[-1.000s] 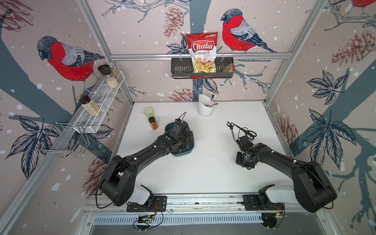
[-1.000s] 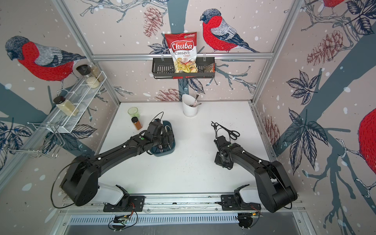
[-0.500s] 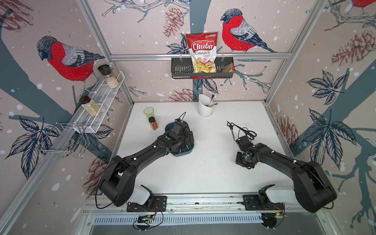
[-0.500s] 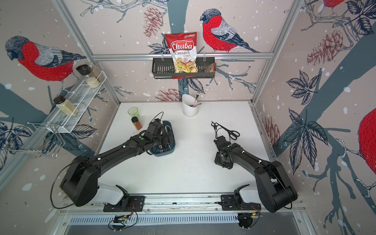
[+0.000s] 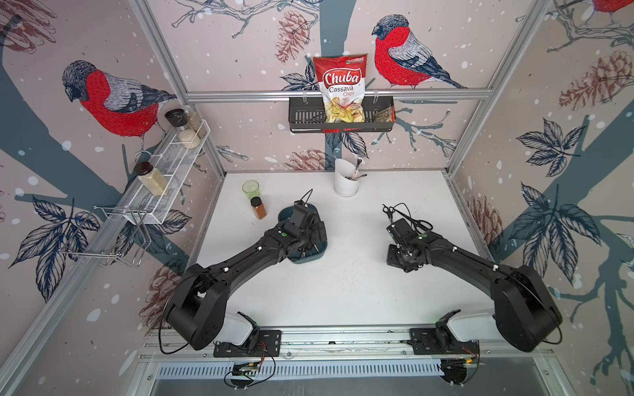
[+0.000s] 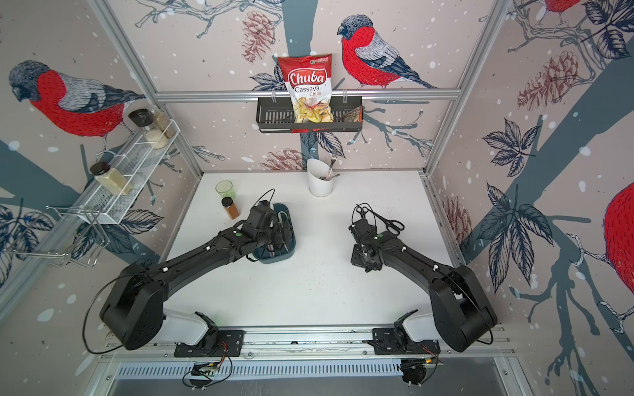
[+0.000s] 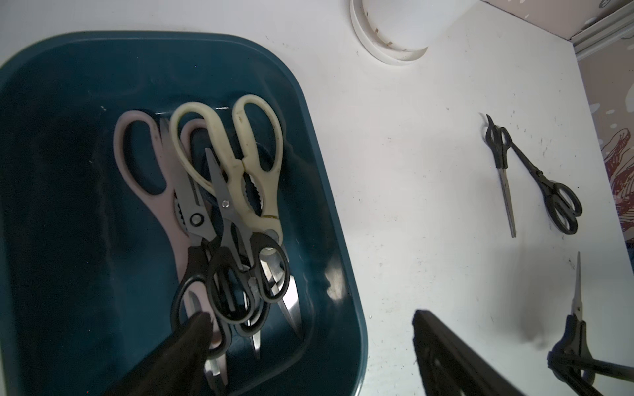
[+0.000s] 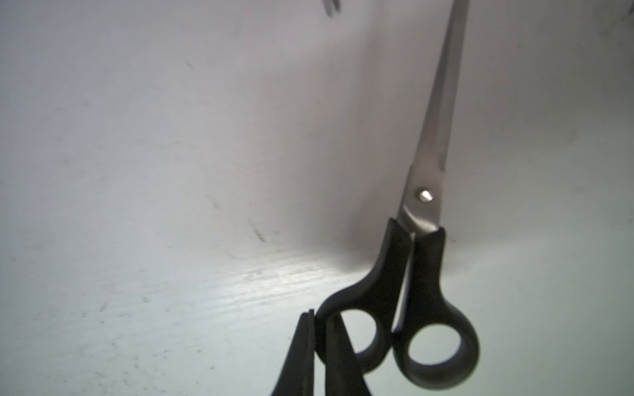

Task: Put the scissors into the storage box
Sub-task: Pick up the scissors from the center of the board.

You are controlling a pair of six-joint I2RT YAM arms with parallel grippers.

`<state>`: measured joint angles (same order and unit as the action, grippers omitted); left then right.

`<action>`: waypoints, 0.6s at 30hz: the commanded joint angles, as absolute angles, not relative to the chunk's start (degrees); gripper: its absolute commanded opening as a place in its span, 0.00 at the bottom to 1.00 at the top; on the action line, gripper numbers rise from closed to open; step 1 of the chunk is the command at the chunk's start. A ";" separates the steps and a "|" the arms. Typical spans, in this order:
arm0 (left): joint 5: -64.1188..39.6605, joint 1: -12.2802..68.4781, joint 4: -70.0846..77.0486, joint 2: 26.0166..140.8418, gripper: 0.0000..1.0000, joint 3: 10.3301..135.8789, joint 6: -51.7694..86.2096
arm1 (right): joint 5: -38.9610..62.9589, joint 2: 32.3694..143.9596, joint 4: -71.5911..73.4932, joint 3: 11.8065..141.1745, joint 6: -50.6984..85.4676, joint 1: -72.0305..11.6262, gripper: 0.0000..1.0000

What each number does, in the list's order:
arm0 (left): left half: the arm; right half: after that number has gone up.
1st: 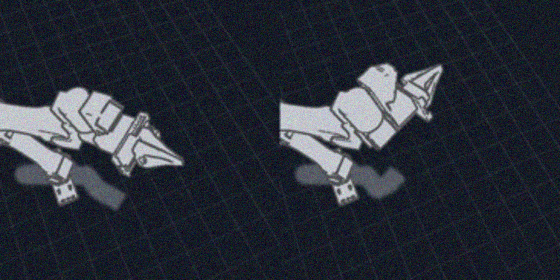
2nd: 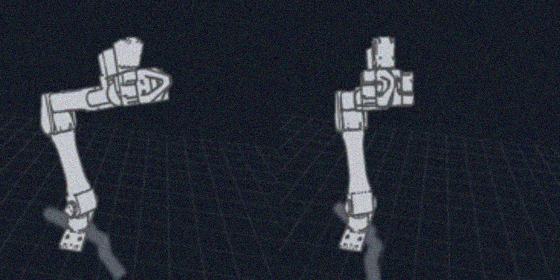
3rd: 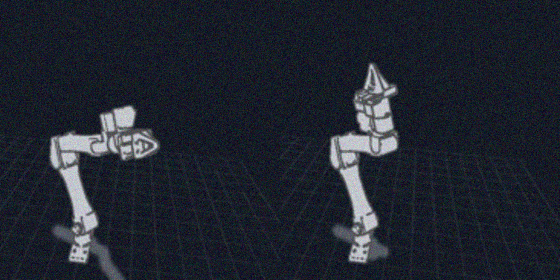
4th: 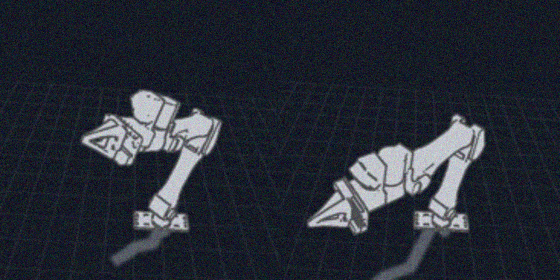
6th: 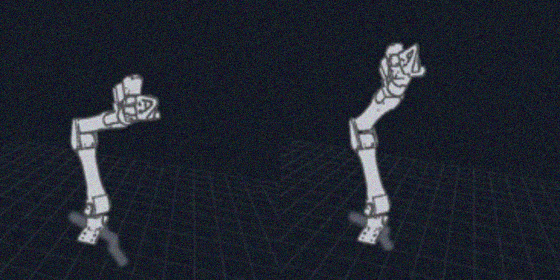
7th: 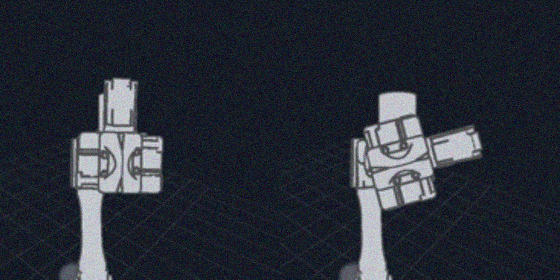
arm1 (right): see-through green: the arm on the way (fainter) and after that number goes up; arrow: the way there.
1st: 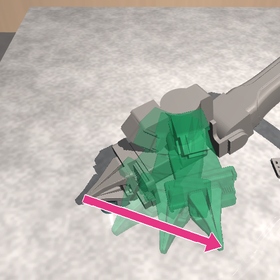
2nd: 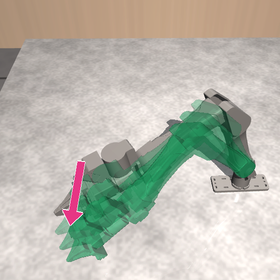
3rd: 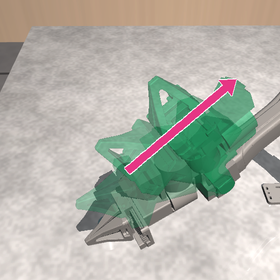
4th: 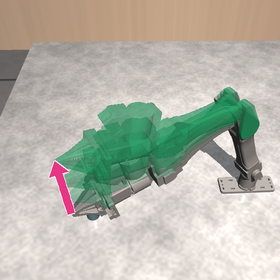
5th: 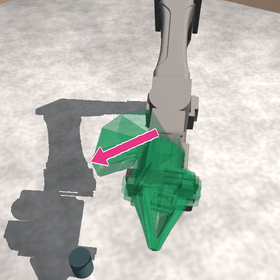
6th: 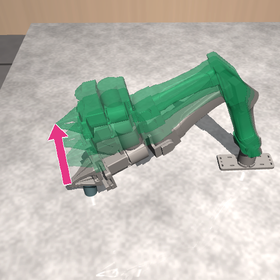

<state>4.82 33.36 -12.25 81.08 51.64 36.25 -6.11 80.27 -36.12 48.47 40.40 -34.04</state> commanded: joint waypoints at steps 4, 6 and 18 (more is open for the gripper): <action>5.37 29.78 -9.18 77.19 0.95 48.09 39.26 | -10.07 86.52 -36.13 59.89 38.85 -40.74 0.00; 3.35 26.86 -8.34 75.53 0.95 46.07 40.36 | -8.40 89.23 -34.47 63.16 38.03 -42.48 0.00; 0.92 12.19 -8.97 64.26 0.95 36.32 41.64 | -4.17 111.18 -33.62 90.15 31.75 -51.70 0.00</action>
<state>1.48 13.89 -9.39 65.67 37.43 41.78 -5.41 108.68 -33.45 86.39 34.33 -50.78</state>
